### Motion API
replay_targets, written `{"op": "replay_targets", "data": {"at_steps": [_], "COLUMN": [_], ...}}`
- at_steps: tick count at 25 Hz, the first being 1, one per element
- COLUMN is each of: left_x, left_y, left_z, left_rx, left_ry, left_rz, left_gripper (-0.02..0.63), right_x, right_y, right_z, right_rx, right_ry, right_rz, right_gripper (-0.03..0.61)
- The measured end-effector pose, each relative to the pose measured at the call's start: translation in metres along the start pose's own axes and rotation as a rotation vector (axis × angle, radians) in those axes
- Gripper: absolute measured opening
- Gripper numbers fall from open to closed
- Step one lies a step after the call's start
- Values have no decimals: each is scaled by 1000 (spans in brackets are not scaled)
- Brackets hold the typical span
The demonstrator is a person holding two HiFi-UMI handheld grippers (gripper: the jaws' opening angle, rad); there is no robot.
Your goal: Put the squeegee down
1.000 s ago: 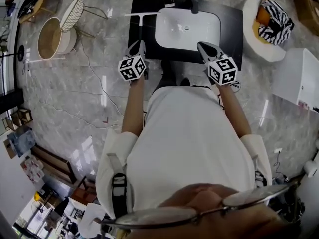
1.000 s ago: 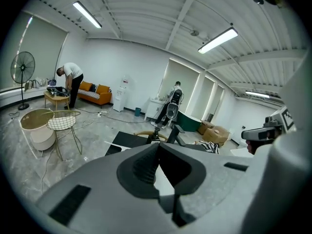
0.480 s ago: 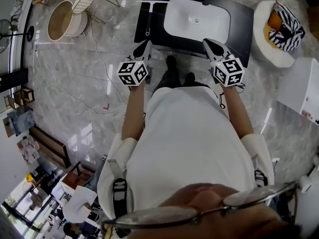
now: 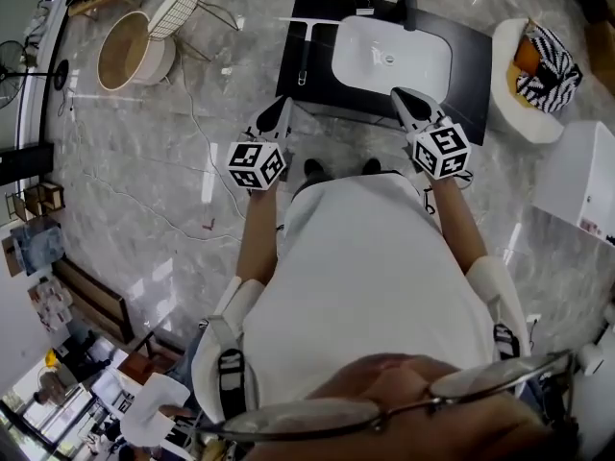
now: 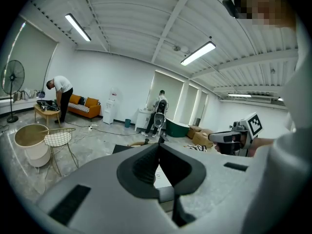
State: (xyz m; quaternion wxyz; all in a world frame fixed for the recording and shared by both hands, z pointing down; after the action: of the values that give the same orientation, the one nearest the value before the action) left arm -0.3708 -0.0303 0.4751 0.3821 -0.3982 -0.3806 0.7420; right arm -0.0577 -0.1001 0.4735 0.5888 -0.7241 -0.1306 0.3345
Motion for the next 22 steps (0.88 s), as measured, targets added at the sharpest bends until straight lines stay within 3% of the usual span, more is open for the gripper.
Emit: {"op": "replay_targets", "data": {"at_steps": [9, 22], "left_x": [15, 13], "left_y": [31, 30], "left_z": [24, 23], "left_rx": [-20, 6], "left_ry": [-75, -103], "left_rz": [-33, -59], "left_gripper": [5, 5], "right_x": [-13, -10], "right_y": [26, 25], "right_z": [22, 28], "right_rx": [11, -6], "right_ry": [-62, -64], "right_rz": [-50, -53], "right_gripper": [5, 5]}}
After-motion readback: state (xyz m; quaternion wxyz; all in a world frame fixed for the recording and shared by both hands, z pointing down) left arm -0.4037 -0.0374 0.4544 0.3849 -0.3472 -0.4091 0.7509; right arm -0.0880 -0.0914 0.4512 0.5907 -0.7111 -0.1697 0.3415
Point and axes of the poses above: the fingertips, and each gripper's own axes: x backward along the fingers, z to its left, y out of its top, the point moved 9 cm from there along x, backward along the fingers, and after that the axes turned 8 degrees about x, right-handed, at the moved point
